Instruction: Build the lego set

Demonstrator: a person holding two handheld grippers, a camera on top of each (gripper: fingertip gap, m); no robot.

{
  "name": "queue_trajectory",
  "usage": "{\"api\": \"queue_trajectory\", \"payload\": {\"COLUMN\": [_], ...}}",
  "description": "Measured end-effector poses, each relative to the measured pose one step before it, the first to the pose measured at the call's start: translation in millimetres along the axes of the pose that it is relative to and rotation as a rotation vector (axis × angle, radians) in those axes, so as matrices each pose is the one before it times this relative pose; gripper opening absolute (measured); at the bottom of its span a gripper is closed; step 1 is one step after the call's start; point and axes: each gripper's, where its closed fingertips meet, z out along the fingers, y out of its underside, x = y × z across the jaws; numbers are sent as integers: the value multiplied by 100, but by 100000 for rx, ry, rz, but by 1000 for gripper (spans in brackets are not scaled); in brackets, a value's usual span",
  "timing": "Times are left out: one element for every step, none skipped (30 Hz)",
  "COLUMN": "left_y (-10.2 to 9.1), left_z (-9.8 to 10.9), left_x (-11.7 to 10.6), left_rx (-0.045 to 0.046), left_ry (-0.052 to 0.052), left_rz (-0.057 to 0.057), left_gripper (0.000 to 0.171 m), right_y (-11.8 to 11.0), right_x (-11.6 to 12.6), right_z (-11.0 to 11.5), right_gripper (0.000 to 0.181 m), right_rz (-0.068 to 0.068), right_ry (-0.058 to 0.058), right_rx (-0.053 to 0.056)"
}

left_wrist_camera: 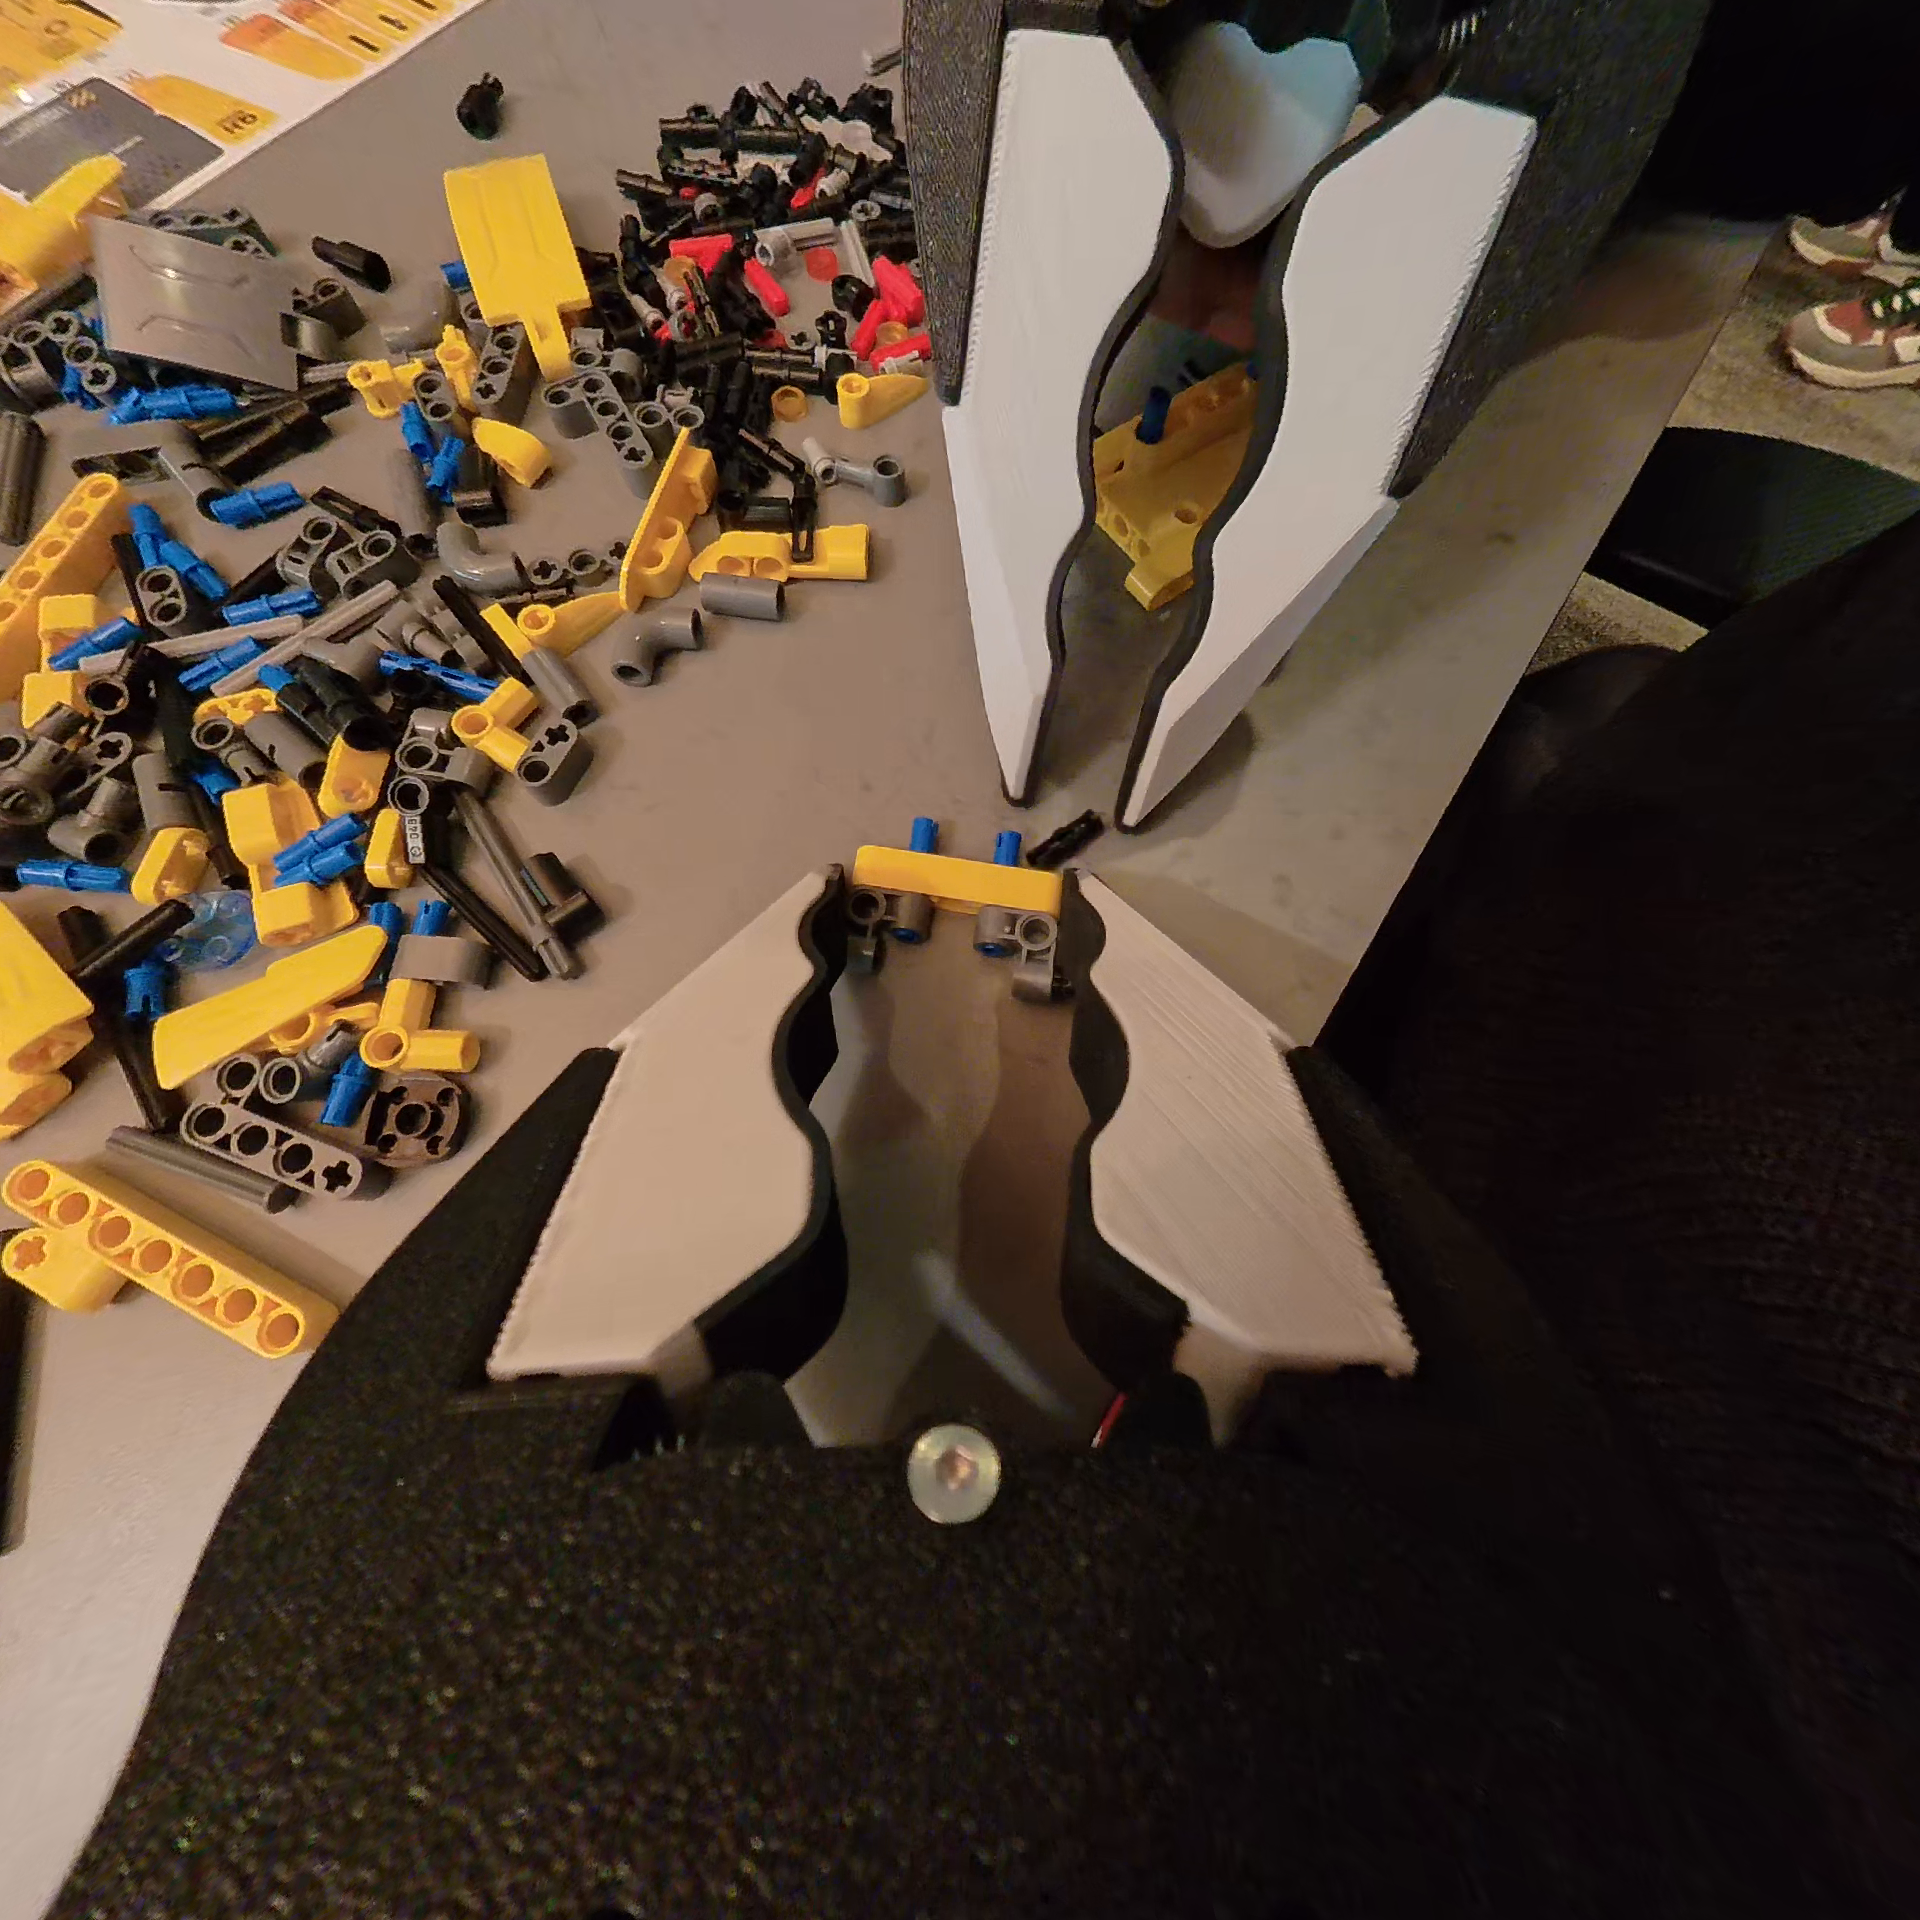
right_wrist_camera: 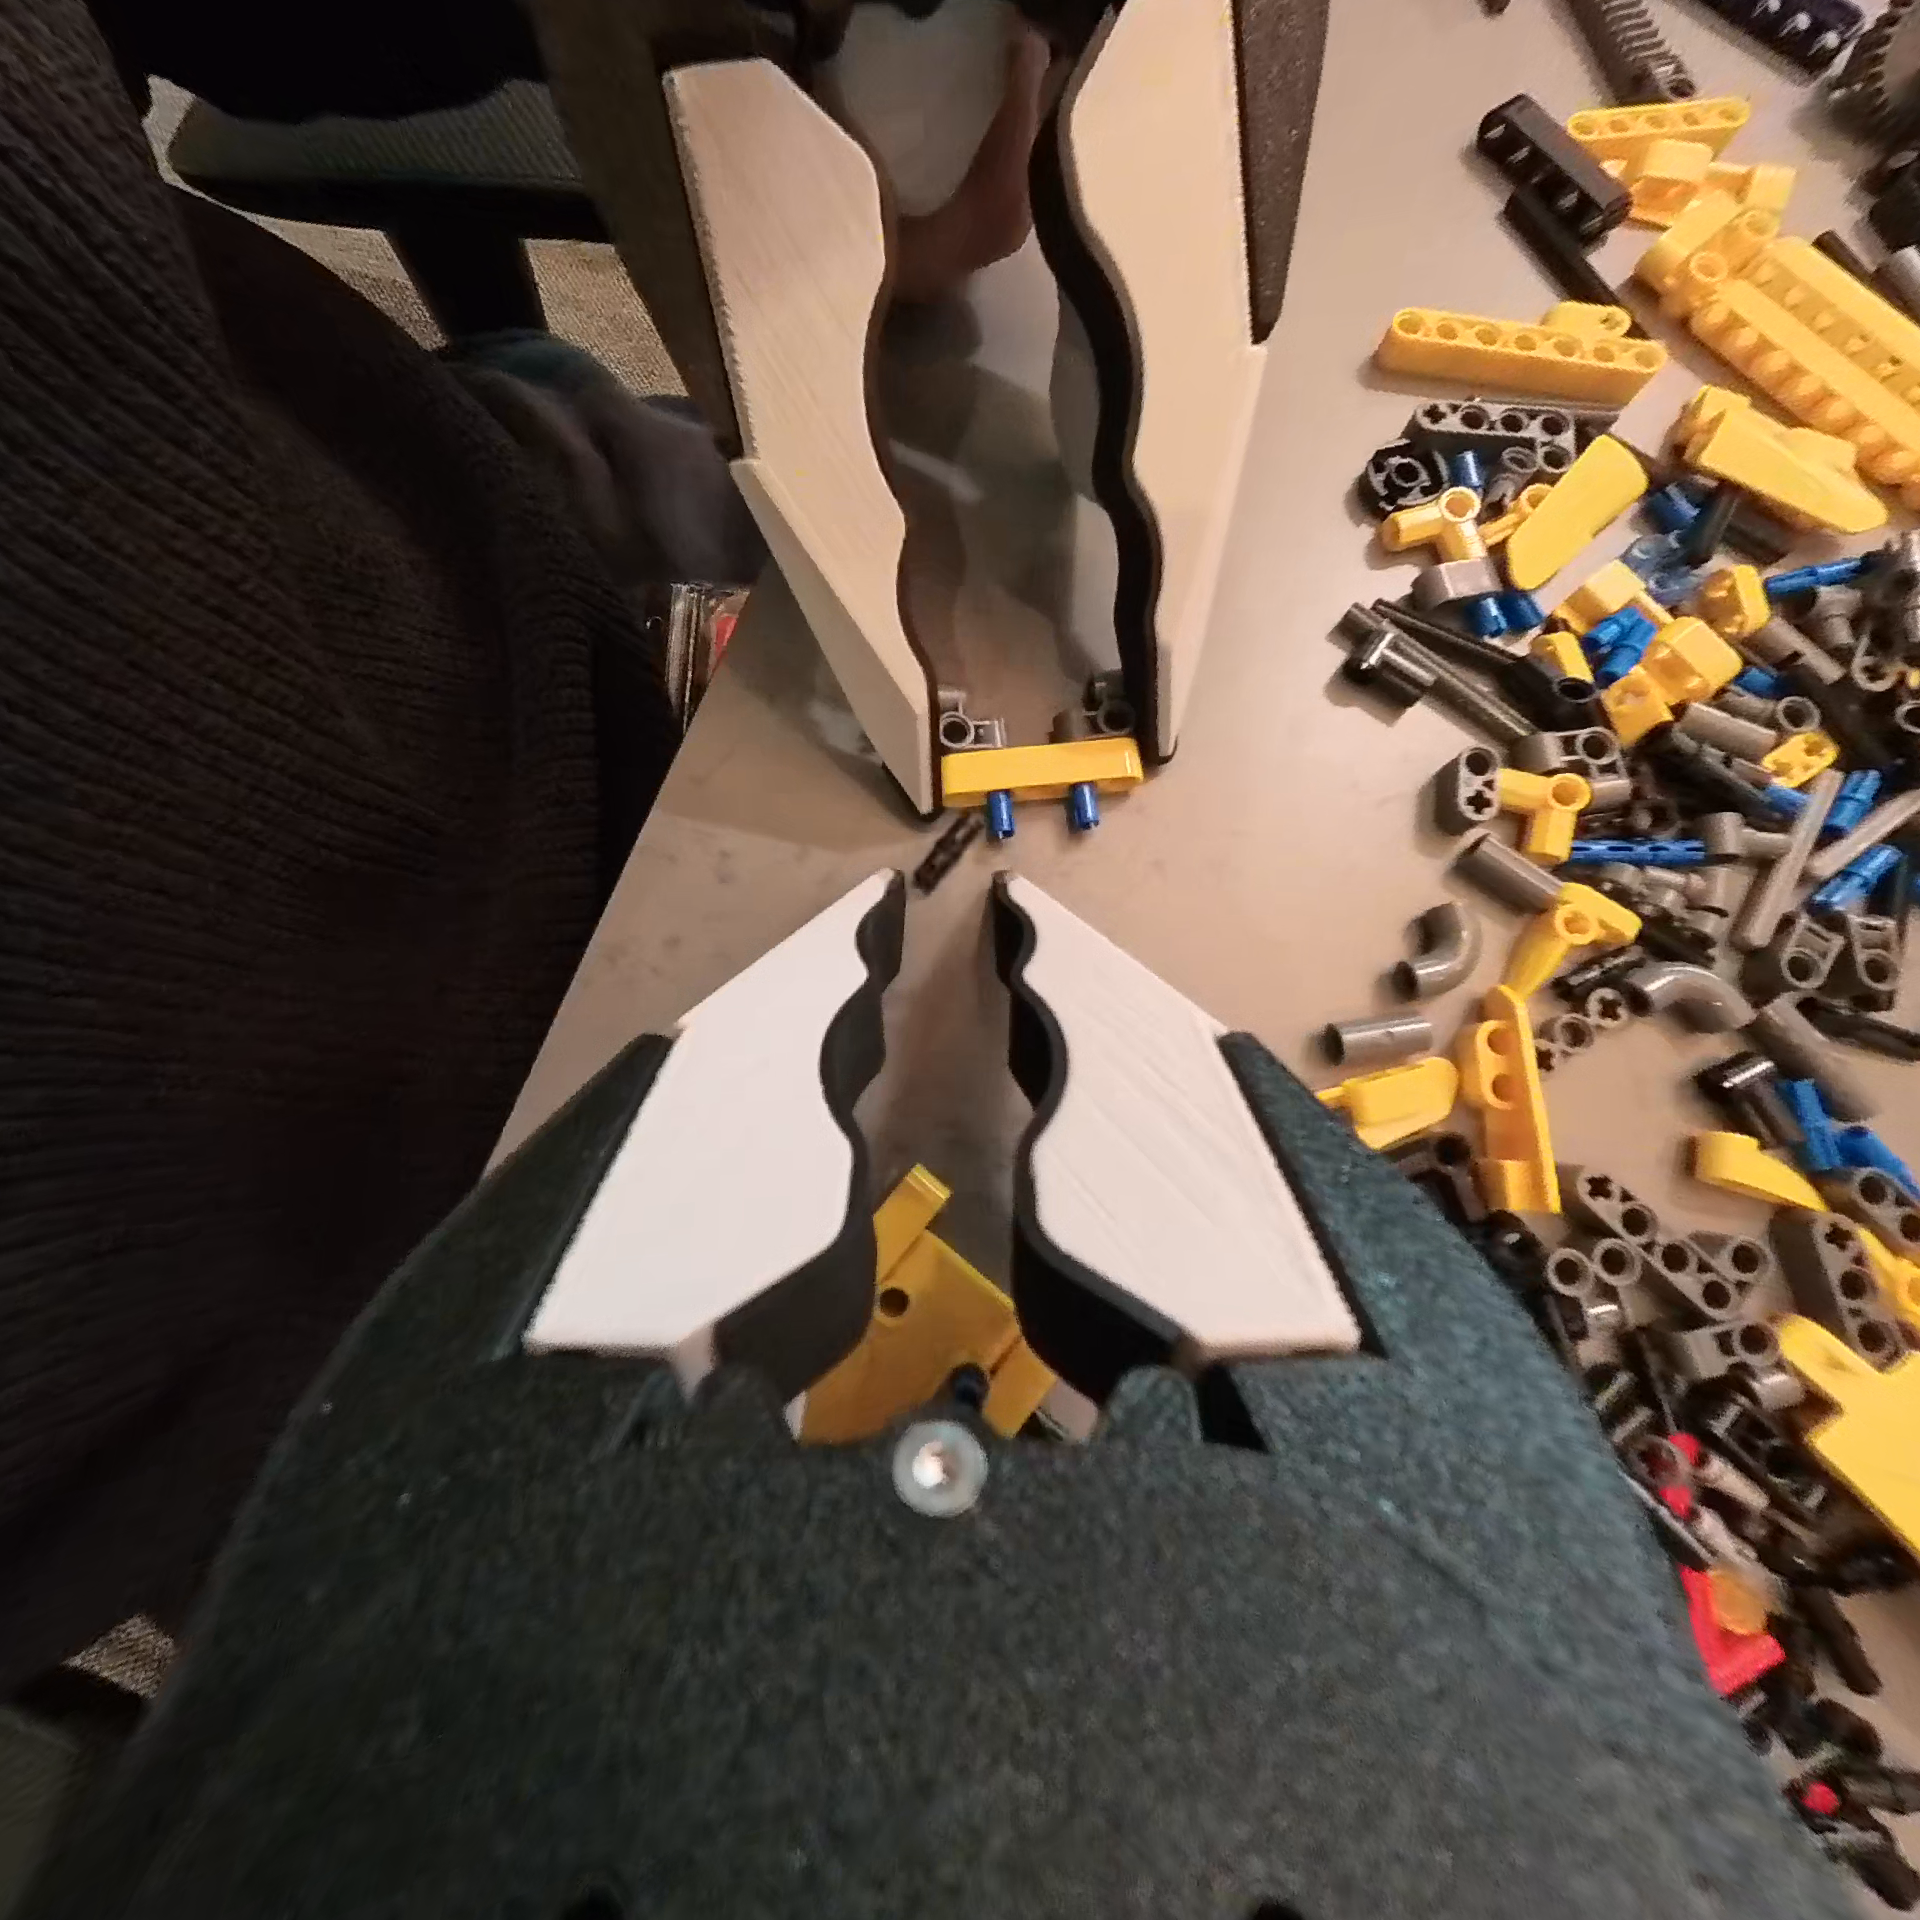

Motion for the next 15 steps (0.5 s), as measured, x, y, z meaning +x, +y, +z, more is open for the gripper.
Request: {"api": "queue_trajectory", "payload": {"left_y": [-1,-7,-2,-1,0,0,-1,-9,-1,6,-1,-2,-7,0,-2], "left_z": [-1,-6,2,1,0,0,1,-6,0,9,2,1,-7,-1,2], "left_x": [-1,-1,9,0,-2,-1,1,5,2,-2,-2,1,1,-5,9], "left_rx": [14,-2,2,8,3,2,10,10,5,6,-3,11,-4,8,3], "left_ry": [39,-7,-9,-4,-12,-8,-3,14,6,-65,-59,3,4,23,-2], "left_rz": [-49,0,-5,-4,2,-4,-20,-33,-22,39,45,-7,-6,-25,12], "left_gripper": [41,41,41,41,41,41,41,41,41,41,41,41,41,41,41], "right_y": [-5,-2,0,-8,-1,-11,-4,-8,12,41,53,20,-1,-11,-5], "right_x": [4,-7,-25,-13,25,22,10,35,162,181,121,52,9,-12,-3], "right_z": [17,7,9,9,7,9,-9,-3,-3,-14,-14,-11,14,4,8], "right_gripper": [17,17,17,17,16,16,16,15,11,8,6,5,5,5,5], "right_rz": [-62,-14,242,493,868,1258,1712,2138,1812,488,-646,-766,-410,-177,-416], "right_ry": [431,413,287,306,344,172,-82,13,759,1121,956,684,371,204,165], "right_rx": [-361,-481,-545,-450,-333,-241,-120,-16,-125,-272,-305,-279,-174,-99,-15]}}
